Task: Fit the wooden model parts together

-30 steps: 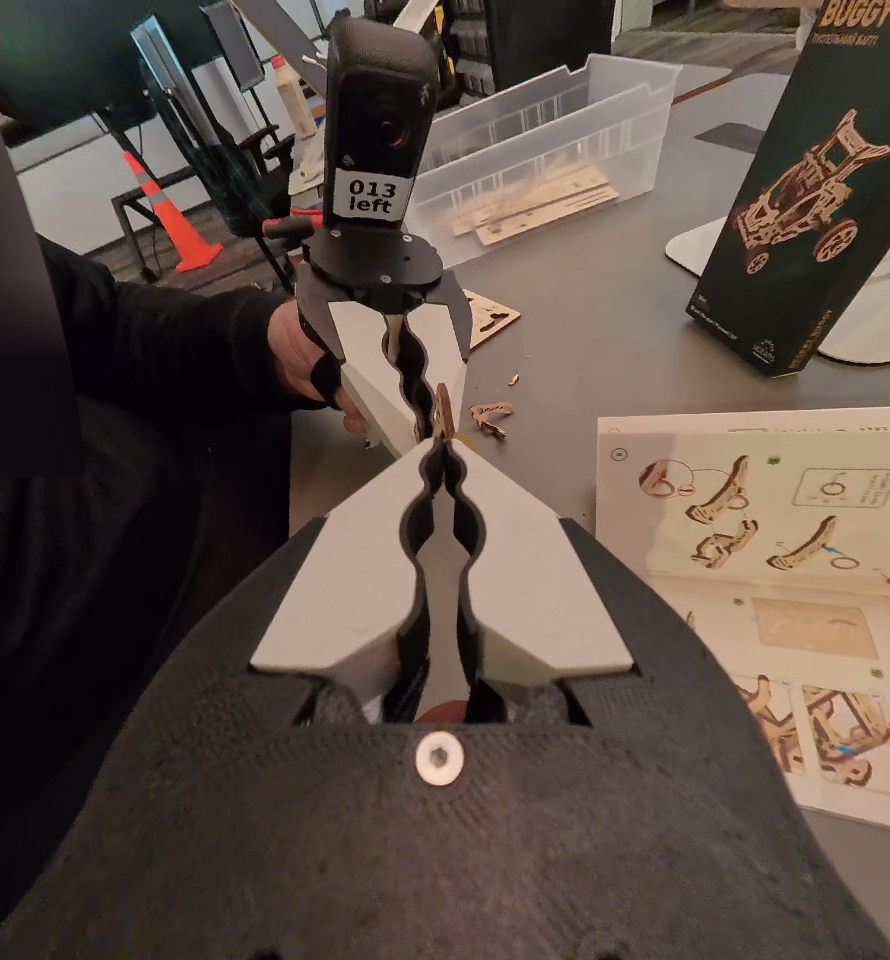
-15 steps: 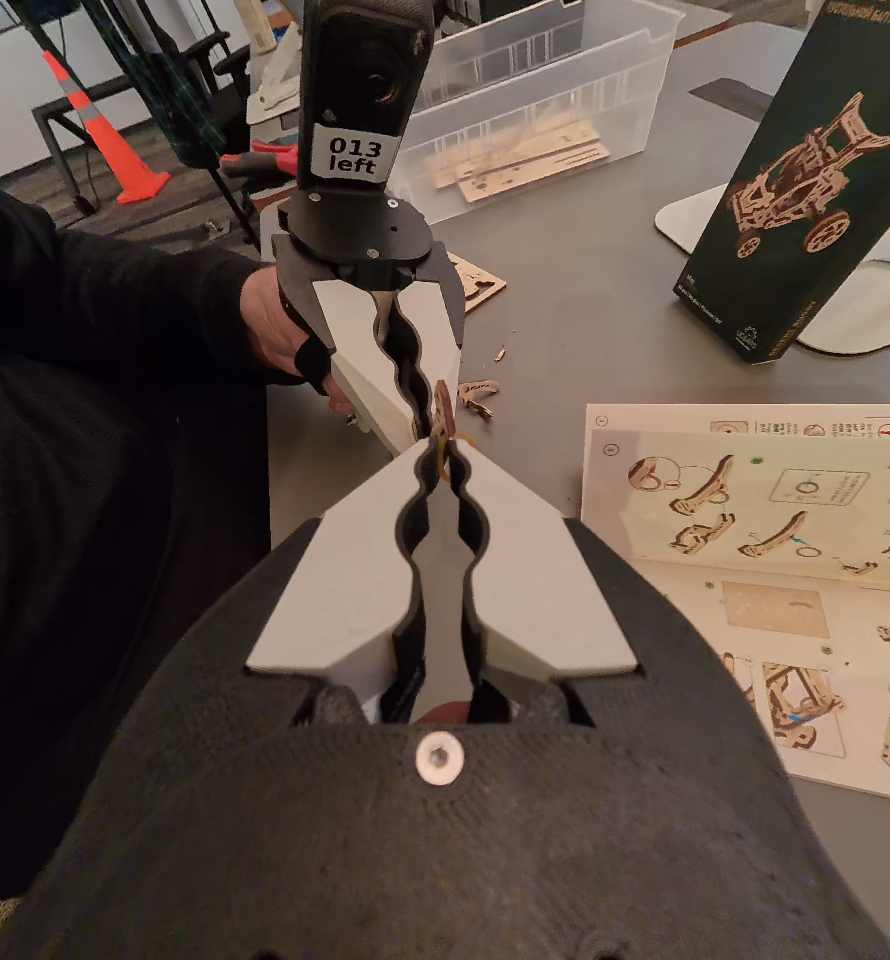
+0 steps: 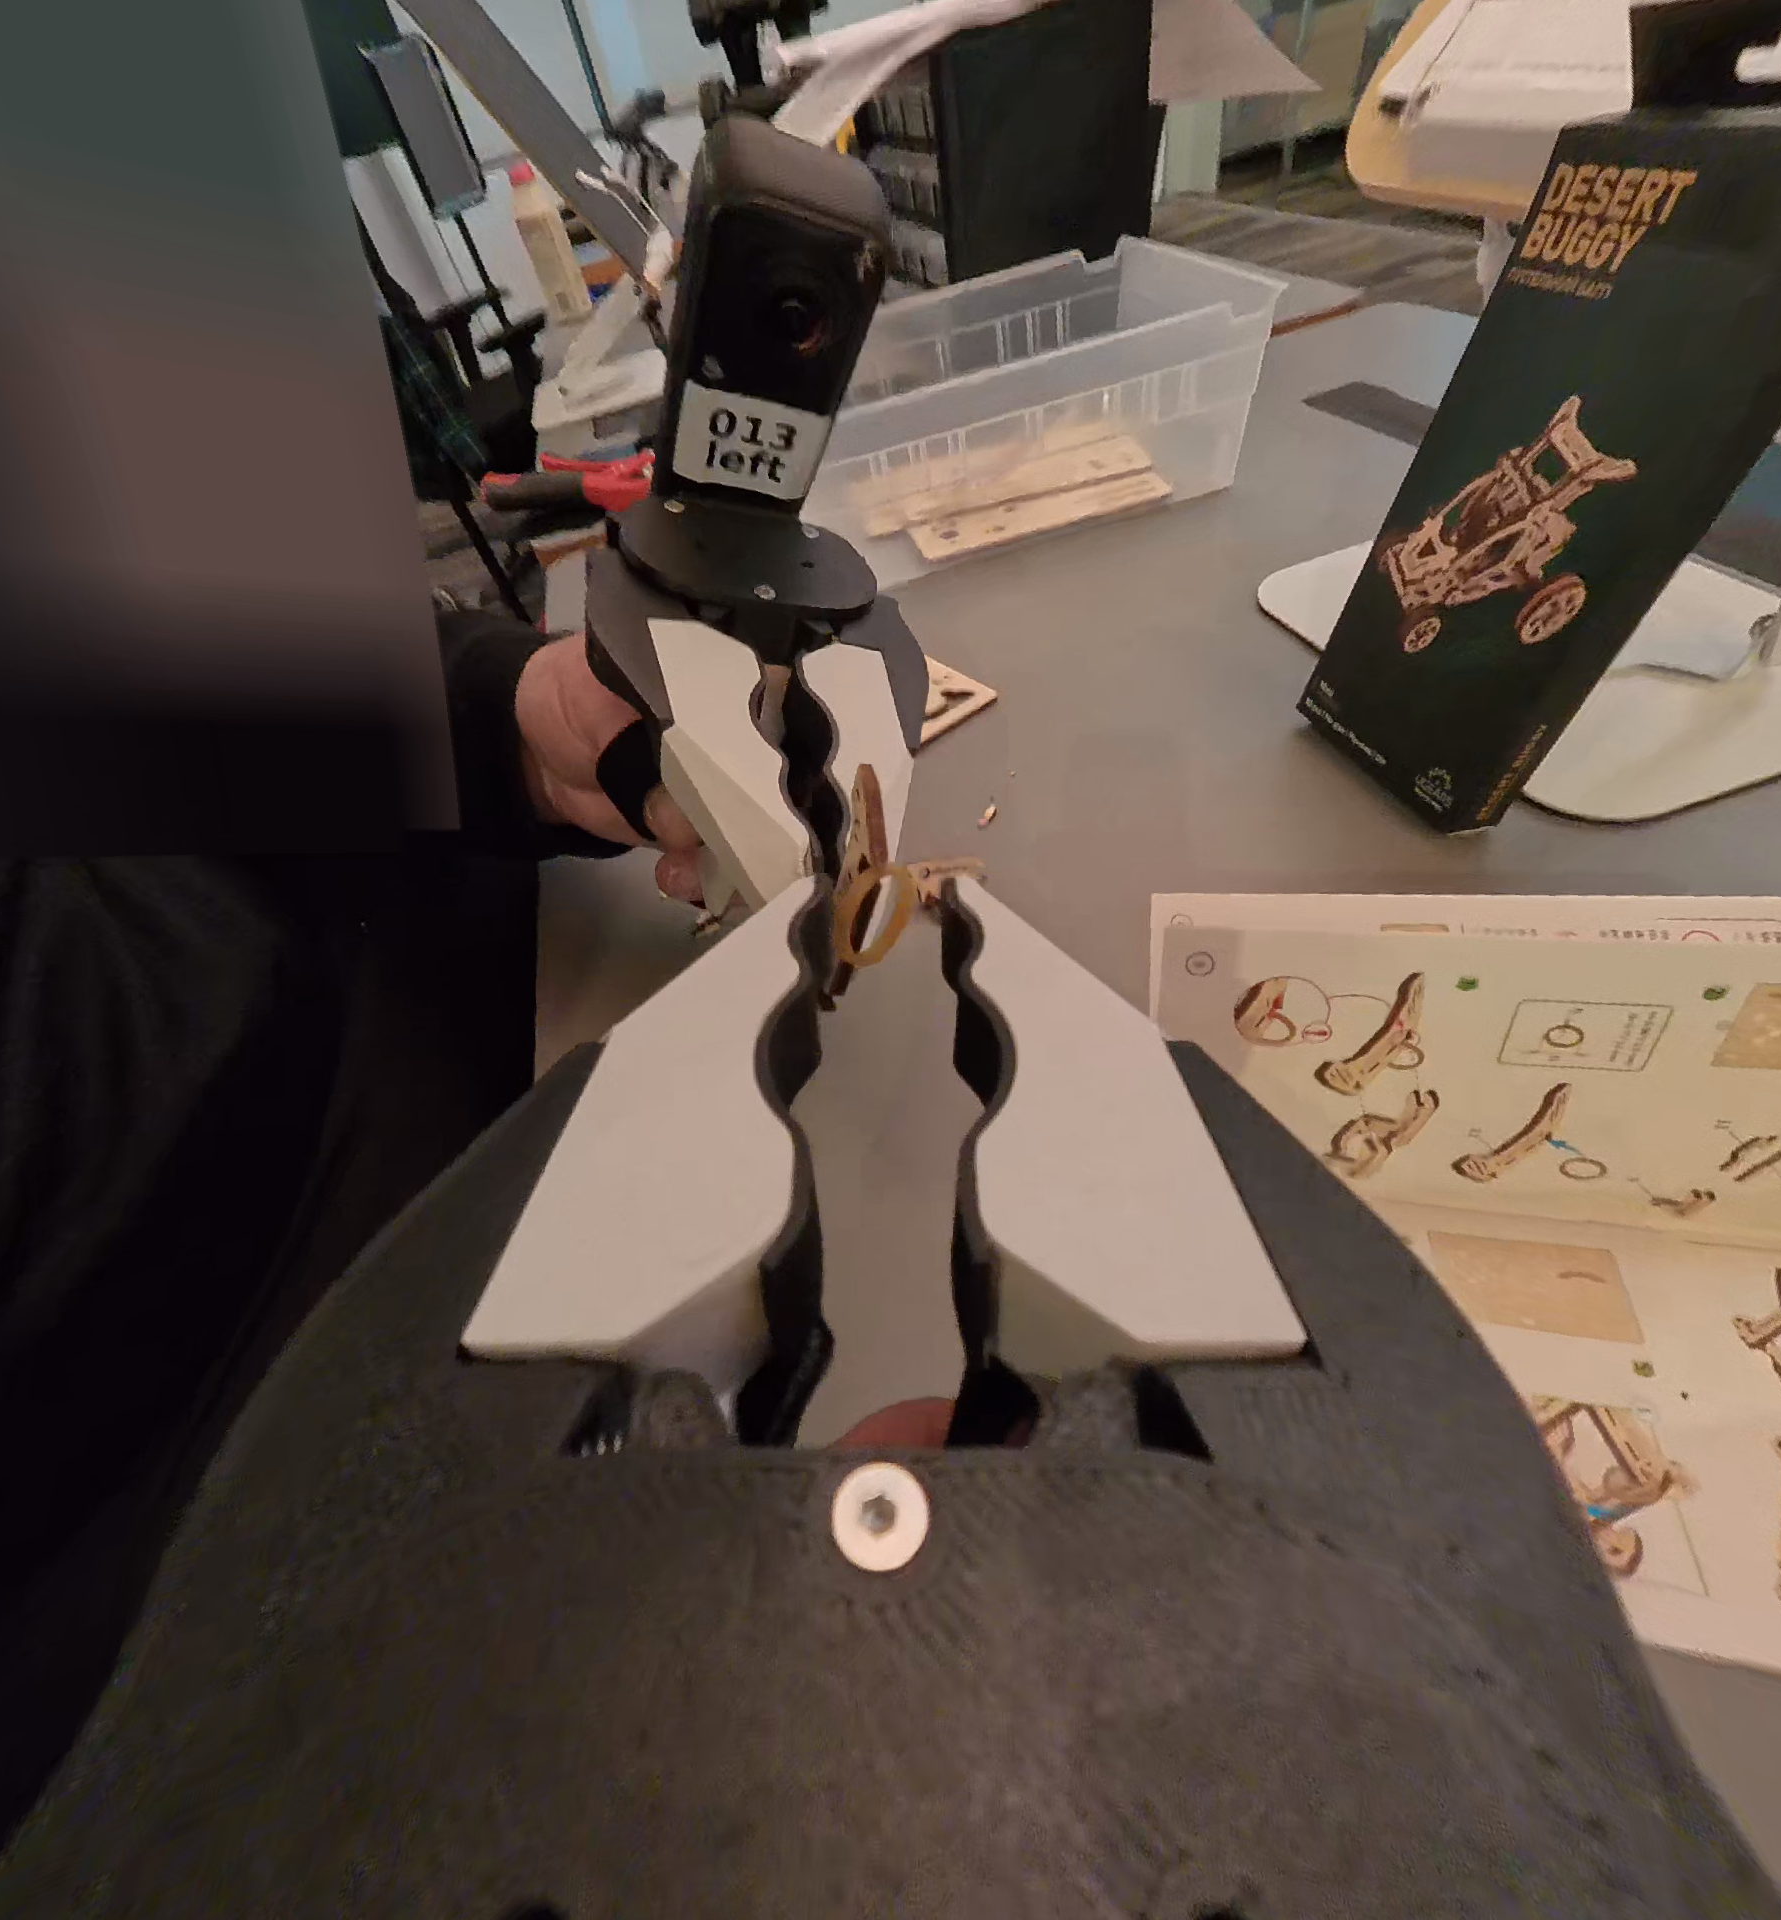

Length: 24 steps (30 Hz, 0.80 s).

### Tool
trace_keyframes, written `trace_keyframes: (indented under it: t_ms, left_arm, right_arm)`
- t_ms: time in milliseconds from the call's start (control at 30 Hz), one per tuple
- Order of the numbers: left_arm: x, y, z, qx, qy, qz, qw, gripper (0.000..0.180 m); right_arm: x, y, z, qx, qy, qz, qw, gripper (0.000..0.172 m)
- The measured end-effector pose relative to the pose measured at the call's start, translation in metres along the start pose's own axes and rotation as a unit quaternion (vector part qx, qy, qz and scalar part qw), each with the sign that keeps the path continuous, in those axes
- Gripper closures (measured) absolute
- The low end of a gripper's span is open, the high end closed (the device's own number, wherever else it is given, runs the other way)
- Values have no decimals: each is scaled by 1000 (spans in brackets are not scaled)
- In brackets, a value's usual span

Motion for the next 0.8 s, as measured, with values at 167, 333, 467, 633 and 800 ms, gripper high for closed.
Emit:
trace_keyframes:
  t_ms: [167,333,467,633,800]
  left_arm:
    - [0,5,6,-2,22,-33,999,179]
    - [-1,8,11,1,38,-59,998,179]
    - [-3,9,12,0,34,-62,997,179]
    - [-5,10,11,2,37,-69,997,179]
    - [-5,10,13,-1,42,-69,997,179]
  right_arm:
    - [9,10,-3,-70,90,76,991,149]
    - [12,13,-5,-108,145,104,978,165]
    - [8,11,-6,-112,141,121,976,169]
    - [4,9,-7,-122,138,136,974,161]
    - [2,6,-8,-117,134,138,974,166]
Point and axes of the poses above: each gripper's, where its closed fingertips meet, x back along the fingers, z out of its top, y = z × x across the jaws, the point moved 10 cm from there along x, back along the fingers, and after that the axes turned 11 degrees about y, right-handed, at the moved point
